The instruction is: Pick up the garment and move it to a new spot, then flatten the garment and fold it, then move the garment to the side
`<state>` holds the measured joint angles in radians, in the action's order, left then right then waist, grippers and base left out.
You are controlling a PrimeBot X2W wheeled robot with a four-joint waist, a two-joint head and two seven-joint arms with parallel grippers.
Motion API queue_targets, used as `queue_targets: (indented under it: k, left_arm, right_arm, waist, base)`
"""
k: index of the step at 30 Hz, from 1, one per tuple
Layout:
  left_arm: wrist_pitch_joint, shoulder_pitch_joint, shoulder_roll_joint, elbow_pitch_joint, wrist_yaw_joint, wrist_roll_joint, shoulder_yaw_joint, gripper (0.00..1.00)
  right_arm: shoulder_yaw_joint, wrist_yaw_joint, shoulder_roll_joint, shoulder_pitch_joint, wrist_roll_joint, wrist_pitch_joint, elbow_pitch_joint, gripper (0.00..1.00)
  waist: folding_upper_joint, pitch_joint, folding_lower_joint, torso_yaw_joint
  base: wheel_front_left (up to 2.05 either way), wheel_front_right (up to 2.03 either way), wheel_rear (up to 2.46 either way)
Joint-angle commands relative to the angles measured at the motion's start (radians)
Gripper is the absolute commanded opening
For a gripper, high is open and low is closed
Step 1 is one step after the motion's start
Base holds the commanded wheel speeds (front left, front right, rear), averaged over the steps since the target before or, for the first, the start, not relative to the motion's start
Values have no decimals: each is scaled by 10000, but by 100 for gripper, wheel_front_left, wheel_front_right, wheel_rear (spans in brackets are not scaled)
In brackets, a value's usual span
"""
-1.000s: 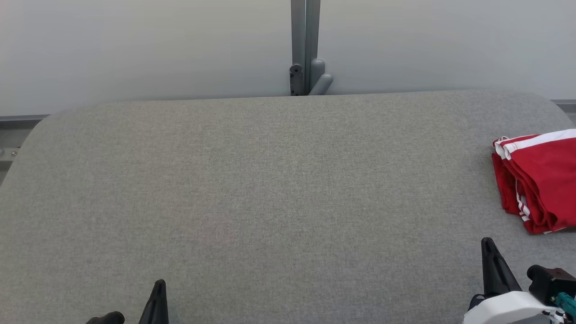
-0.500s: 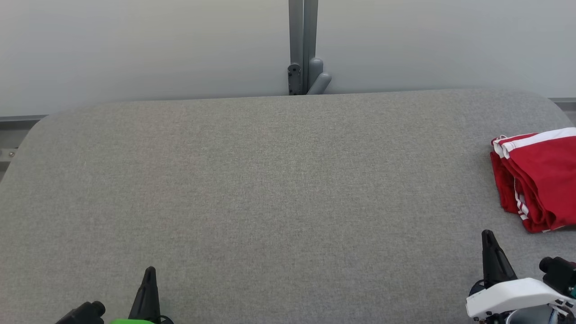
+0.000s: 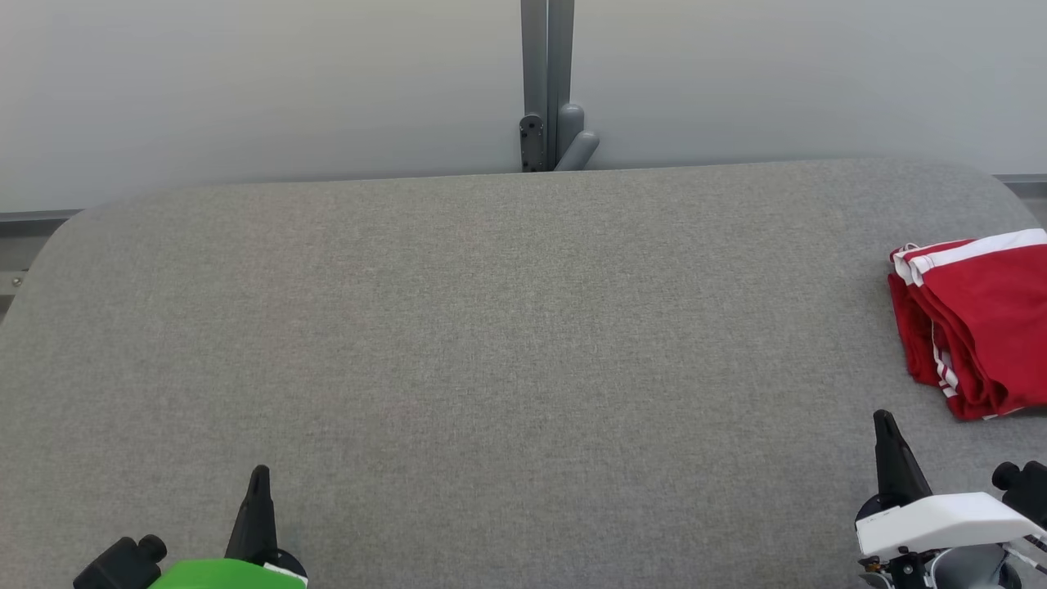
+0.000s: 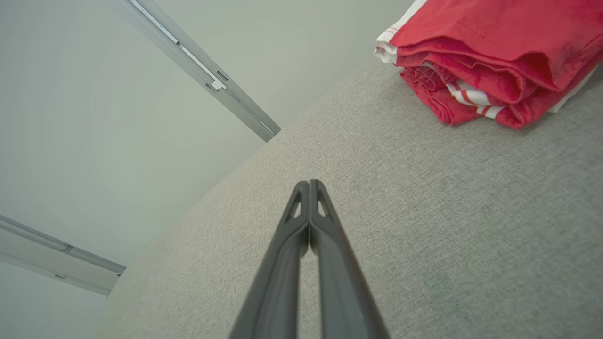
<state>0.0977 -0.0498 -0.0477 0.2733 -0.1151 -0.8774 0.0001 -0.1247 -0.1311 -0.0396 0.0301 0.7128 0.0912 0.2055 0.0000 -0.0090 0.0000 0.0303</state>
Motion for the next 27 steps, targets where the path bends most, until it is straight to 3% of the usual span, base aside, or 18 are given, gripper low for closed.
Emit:
queue_targets:
  k: [1,27]
  left_arm:
    - [-83,288,-83,-126,-45,-312,87,0]
    - [-873,843,-102,-190,-100,-3091,470,0]
  right_arm:
    - [-9,1,-59,-290,381,-69,-76,0]
    - [22,0,-90,-715,3766,-849,82,0]
  waist:
    - [0,2,0,-4]
    - [0,38,0,-96]
  base:
    - [0,0,0]
    - [0,0,0]
